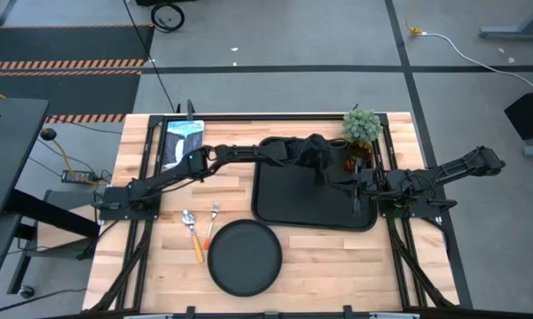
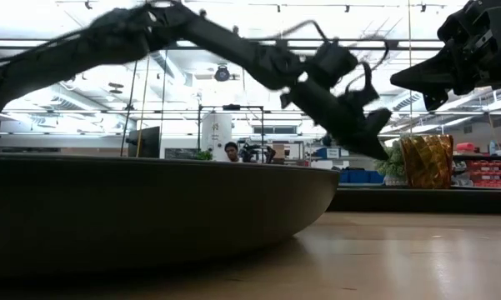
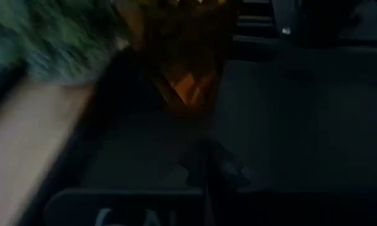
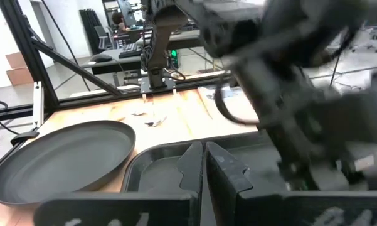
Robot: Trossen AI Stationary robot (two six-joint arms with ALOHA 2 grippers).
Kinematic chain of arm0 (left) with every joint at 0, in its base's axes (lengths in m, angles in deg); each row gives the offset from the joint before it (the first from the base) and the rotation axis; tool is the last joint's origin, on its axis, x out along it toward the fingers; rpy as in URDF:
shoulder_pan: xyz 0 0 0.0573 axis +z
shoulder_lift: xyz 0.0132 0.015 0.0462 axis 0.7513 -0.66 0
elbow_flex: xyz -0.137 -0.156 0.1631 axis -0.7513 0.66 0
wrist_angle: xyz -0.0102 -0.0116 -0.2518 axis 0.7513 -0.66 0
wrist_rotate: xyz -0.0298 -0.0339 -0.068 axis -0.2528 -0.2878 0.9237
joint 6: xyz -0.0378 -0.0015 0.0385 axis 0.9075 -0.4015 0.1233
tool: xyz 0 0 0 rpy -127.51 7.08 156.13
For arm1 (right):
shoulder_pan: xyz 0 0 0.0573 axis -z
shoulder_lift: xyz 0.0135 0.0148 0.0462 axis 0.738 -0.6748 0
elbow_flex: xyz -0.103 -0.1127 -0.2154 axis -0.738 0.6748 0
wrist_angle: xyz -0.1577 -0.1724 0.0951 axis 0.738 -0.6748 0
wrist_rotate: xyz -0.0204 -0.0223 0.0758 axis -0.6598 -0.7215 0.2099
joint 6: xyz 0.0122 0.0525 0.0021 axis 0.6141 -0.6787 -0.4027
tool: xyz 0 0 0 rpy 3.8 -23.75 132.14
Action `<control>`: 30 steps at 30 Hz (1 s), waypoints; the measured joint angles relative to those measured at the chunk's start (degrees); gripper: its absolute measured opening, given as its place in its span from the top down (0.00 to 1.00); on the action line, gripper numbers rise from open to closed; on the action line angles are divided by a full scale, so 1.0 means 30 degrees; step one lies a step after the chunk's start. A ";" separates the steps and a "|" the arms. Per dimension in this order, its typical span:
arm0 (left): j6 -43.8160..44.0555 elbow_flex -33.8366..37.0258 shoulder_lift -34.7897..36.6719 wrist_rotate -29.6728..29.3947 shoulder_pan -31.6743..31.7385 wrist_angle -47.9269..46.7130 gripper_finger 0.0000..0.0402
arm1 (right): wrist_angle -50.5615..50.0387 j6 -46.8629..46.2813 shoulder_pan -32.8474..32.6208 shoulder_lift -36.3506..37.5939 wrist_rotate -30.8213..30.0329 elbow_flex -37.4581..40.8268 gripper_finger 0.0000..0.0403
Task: Pick and place plate/cup/fork/spoon on tray
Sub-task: Put the black plate on the black serving tray to the bottom left of the brown cup
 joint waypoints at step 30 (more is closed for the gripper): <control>0.3527 2.2166 2.1444 0.1904 -0.2761 -0.3448 0.98 | 0.0263 0.0007 -0.0001 0.0000 0.0000 0.0000 0.93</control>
